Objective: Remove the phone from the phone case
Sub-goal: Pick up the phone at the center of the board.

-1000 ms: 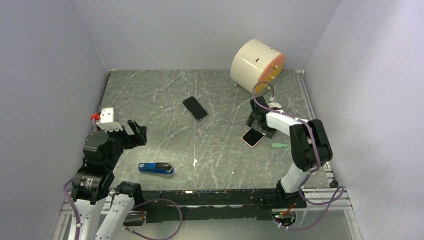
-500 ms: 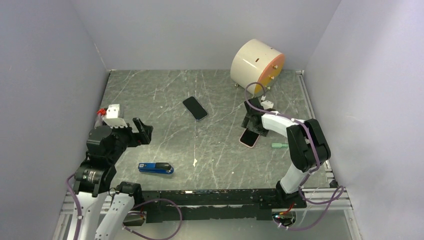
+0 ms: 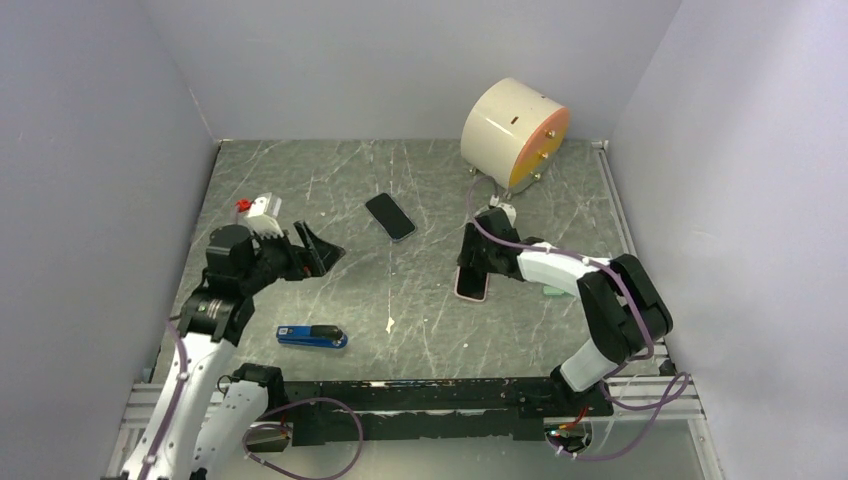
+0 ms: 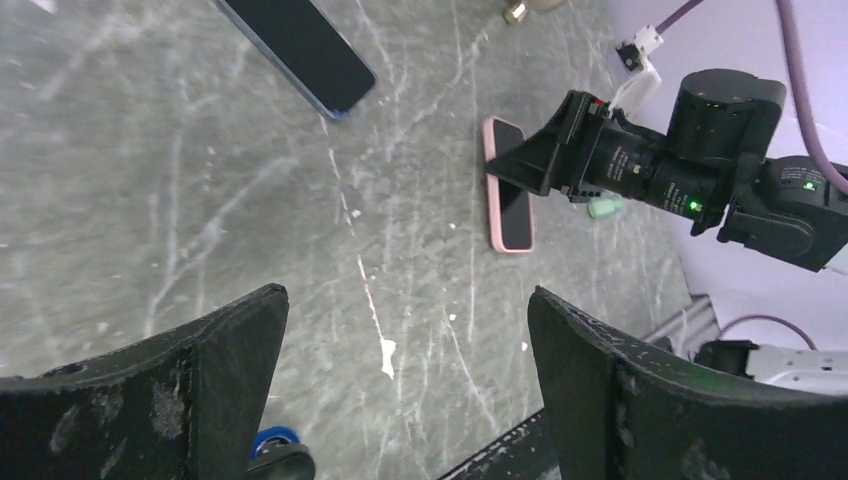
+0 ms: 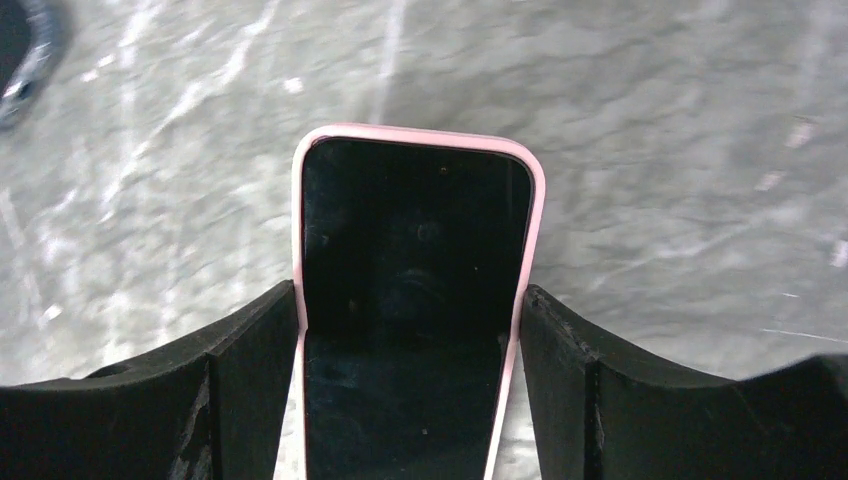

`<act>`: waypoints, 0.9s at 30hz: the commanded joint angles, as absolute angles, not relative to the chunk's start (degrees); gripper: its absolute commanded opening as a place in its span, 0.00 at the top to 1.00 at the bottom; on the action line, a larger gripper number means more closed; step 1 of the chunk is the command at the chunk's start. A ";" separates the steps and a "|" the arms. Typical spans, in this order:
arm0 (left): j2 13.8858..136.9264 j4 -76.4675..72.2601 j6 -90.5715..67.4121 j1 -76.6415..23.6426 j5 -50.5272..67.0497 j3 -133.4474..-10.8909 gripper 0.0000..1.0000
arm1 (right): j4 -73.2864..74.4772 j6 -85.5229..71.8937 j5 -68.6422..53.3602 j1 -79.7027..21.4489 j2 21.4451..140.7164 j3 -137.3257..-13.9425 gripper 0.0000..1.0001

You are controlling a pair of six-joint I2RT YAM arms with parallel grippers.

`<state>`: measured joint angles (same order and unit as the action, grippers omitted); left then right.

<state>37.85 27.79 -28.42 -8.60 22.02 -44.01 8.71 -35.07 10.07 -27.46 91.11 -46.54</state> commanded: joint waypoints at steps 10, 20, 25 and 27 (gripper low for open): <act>48.65 1.62 -40.78 -13.98 29.08 -34.85 0.06 | -12.14 -35.27 -1.01 -35.31 84.02 -45.02 0.55; 57.25 -6.65 -43.72 -17.50 28.68 -36.06 0.09 | -26.32 -24.48 -3.77 -42.07 81.91 -40.49 0.55; 61.63 -9.45 -45.33 -18.76 29.18 -36.27 0.10 | -30.36 -18.09 -5.23 -45.35 80.73 -39.01 0.54; 63.01 -10.18 -45.52 -19.66 29.18 -36.38 0.11 | -32.46 -16.39 -6.22 -46.18 80.68 -38.43 0.55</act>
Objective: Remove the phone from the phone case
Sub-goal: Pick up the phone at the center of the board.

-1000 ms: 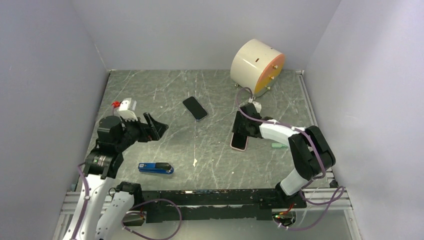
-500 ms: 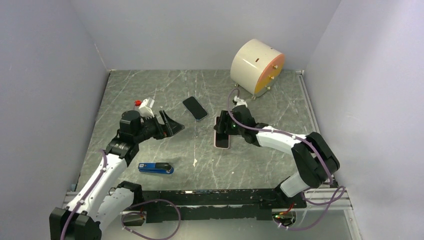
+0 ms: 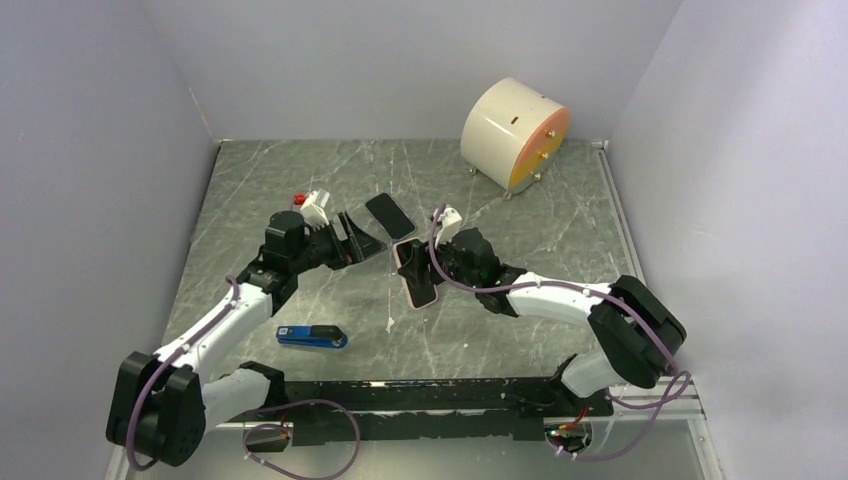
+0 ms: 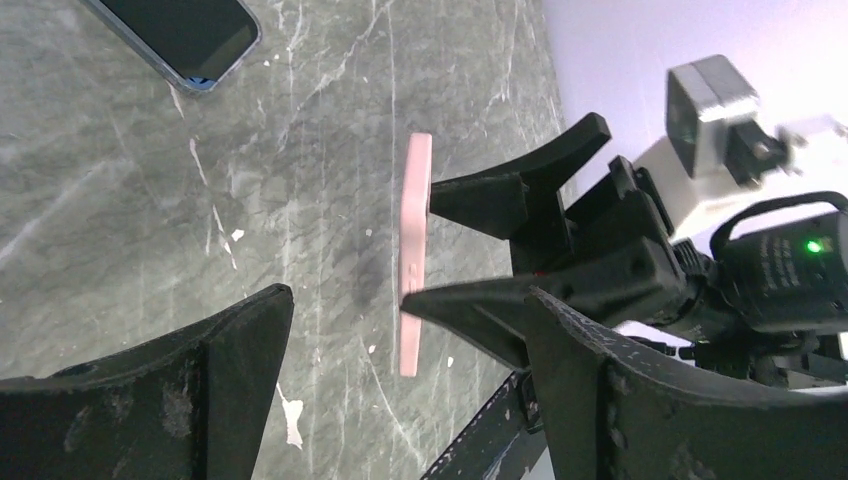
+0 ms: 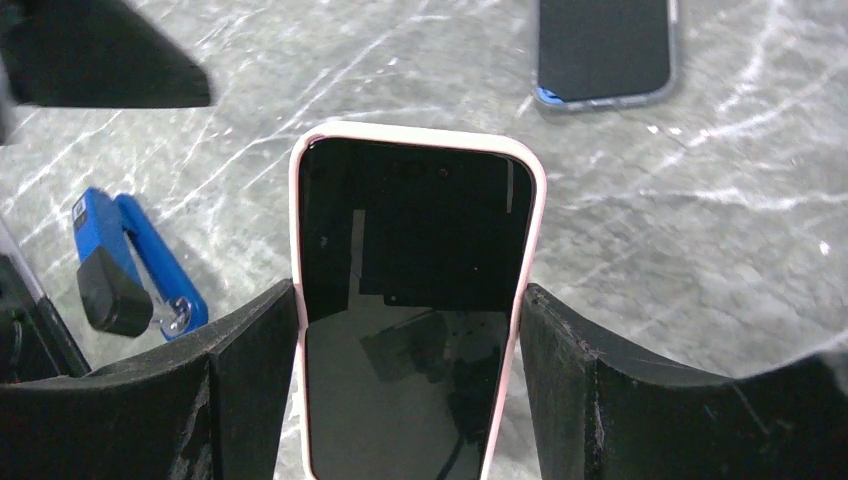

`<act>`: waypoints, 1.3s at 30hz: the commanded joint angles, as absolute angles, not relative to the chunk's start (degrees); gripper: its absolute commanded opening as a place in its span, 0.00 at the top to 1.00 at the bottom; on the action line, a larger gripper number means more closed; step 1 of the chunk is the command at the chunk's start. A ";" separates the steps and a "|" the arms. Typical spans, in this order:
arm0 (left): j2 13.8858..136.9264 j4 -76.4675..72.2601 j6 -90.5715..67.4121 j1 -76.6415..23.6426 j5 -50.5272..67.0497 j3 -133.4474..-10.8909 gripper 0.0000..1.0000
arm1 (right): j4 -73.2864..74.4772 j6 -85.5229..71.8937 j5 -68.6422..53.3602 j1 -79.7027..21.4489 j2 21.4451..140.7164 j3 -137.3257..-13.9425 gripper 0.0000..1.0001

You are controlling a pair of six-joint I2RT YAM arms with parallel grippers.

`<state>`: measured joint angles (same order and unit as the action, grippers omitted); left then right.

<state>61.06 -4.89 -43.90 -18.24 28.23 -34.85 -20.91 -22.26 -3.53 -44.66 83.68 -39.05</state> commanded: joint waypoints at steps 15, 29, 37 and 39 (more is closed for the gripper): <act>71.26 -15.26 -46.40 -21.71 34.18 -37.01 0.33 | -36.48 -9.56 -9.27 -49.00 83.26 -41.27 0.55; 74.17 -20.69 -47.68 -22.59 38.48 -39.40 0.76 | -36.79 -6.01 -9.14 -49.13 83.72 -45.15 0.48; 66.16 -18.69 -46.76 -21.48 29.17 -40.61 0.97 | -35.66 -6.97 -3.41 -48.50 78.41 -45.72 0.18; 63.82 -19.34 -47.40 -21.37 26.31 -39.77 0.97 | -35.00 -8.72 -1.71 -47.98 76.52 -45.61 0.07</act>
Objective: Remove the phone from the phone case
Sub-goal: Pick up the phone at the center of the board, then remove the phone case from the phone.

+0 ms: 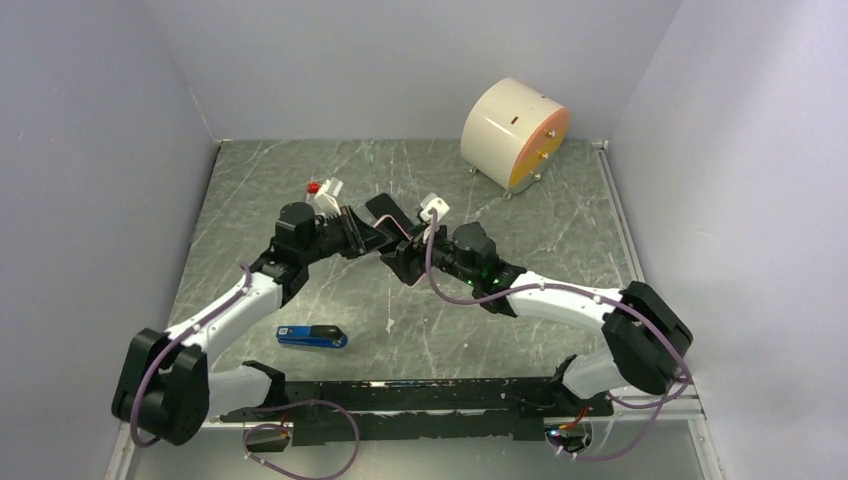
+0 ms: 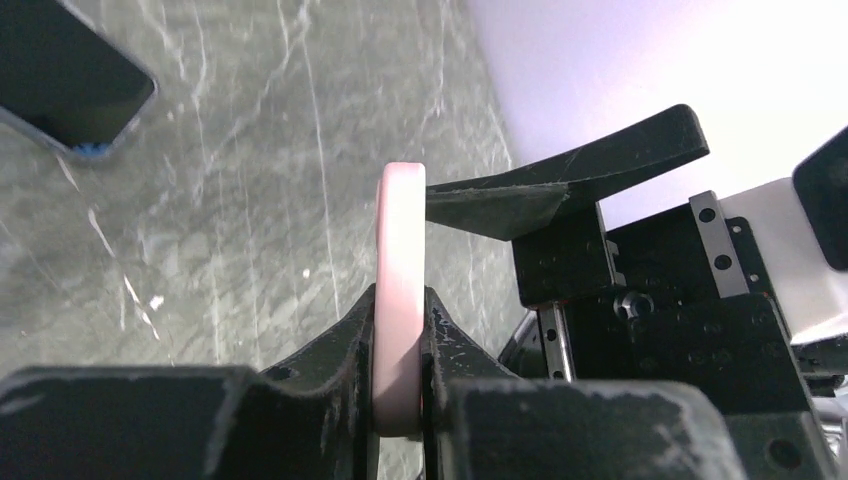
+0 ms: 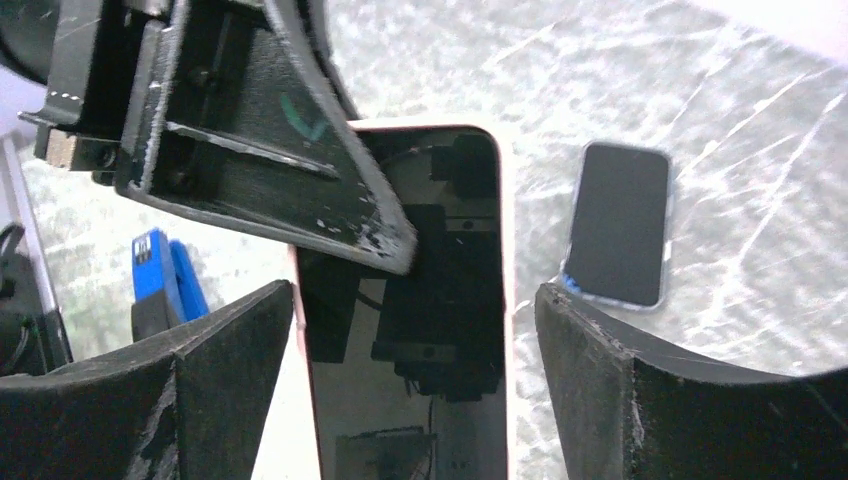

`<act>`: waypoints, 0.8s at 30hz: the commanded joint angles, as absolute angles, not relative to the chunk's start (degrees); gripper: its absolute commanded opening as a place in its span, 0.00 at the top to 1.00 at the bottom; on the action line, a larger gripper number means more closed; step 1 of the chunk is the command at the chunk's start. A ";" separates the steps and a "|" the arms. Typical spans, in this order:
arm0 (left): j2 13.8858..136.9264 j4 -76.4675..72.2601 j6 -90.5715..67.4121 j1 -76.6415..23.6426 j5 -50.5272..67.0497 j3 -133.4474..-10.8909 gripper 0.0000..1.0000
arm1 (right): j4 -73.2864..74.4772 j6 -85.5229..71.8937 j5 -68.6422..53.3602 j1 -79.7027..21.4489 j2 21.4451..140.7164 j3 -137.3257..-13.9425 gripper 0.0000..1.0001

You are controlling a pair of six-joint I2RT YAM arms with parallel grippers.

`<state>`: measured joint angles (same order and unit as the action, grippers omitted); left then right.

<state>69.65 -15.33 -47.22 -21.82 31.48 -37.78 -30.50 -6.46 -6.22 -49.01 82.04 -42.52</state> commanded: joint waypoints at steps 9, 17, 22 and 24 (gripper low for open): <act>55.32 -23.59 -49.44 -20.68 12.32 -38.51 0.98 | -37.57 -11.88 -0.88 -44.80 69.53 -43.91 0.01; 52.70 -31.91 -56.44 -20.48 10.37 -36.79 0.97 | -48.78 -22.97 -12.10 -37.67 64.88 -35.01 0.01; 49.77 -32.61 -60.56 -20.35 10.60 -34.95 0.98 | -49.49 -23.23 -16.05 -37.30 64.95 -33.51 0.02; 48.82 -33.75 -61.40 -20.39 10.52 -34.24 0.97 | -51.96 -24.32 -18.93 -37.31 65.71 -33.18 0.05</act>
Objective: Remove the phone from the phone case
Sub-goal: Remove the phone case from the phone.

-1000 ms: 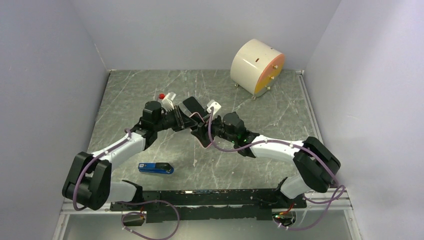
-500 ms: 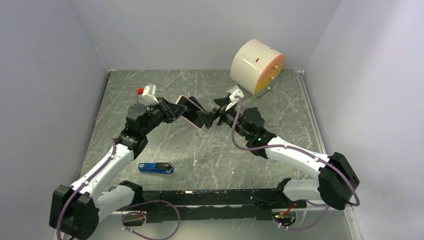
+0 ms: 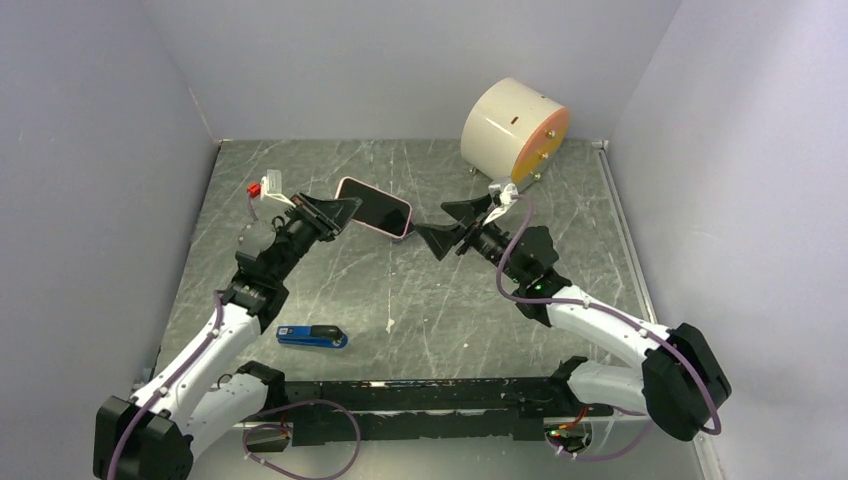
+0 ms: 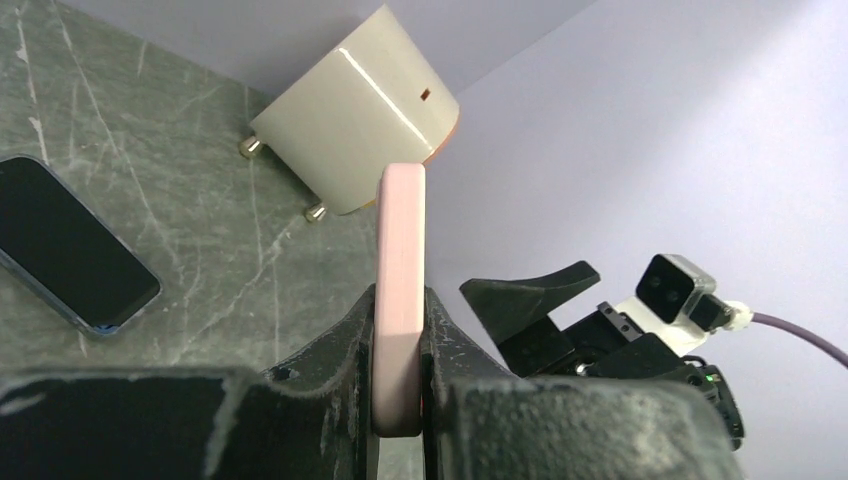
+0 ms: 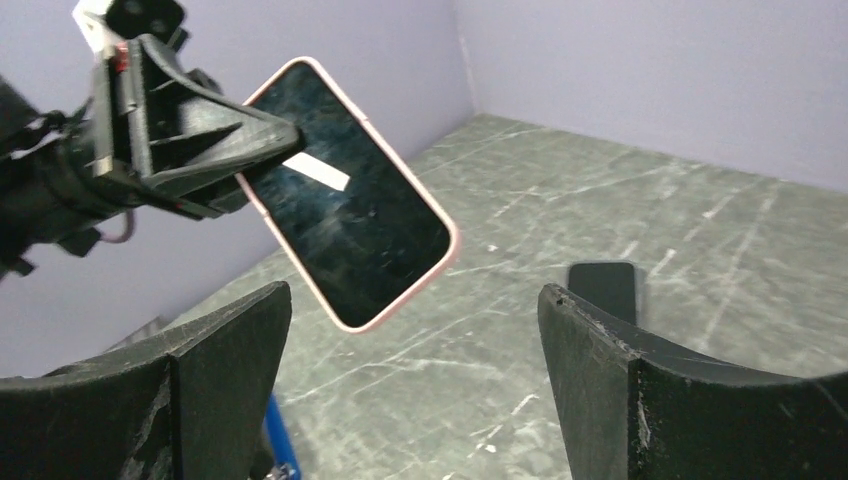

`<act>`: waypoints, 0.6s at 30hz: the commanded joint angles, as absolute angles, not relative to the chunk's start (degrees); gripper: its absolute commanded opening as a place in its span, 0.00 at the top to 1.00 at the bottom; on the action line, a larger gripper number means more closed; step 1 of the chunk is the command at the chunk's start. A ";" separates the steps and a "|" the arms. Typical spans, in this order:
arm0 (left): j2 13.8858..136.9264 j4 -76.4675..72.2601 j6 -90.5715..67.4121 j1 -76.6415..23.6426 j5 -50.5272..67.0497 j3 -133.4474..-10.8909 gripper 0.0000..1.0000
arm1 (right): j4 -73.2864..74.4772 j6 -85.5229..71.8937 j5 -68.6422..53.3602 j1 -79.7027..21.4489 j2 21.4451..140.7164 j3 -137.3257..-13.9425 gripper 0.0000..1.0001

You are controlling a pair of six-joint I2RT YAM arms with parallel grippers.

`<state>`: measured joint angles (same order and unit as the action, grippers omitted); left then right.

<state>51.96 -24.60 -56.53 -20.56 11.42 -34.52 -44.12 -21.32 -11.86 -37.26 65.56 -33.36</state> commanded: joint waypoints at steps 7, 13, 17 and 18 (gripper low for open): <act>47.97 -38.11 -65.08 -20.30 14.90 -33.61 0.97 | -56.90 -29.41 -27.26 -37.25 70.34 -34.90 0.08; 48.10 -40.34 -65.94 -20.19 18.39 -33.81 0.98 | -58.74 -30.98 -30.41 -37.20 71.58 -35.90 0.13; 49.78 -42.75 -67.71 -20.21 20.89 -34.10 0.97 | -59.43 -31.83 -32.69 -37.24 72.10 -36.55 0.18; 50.44 -43.59 -68.47 -20.21 21.52 -34.06 0.98 | -59.58 -32.26 -33.11 -37.25 72.19 -36.70 0.19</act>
<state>49.78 -33.74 -64.71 -20.43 17.82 -32.58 -54.17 -30.28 -29.30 -37.26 72.10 -33.76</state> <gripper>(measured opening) 0.183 0.827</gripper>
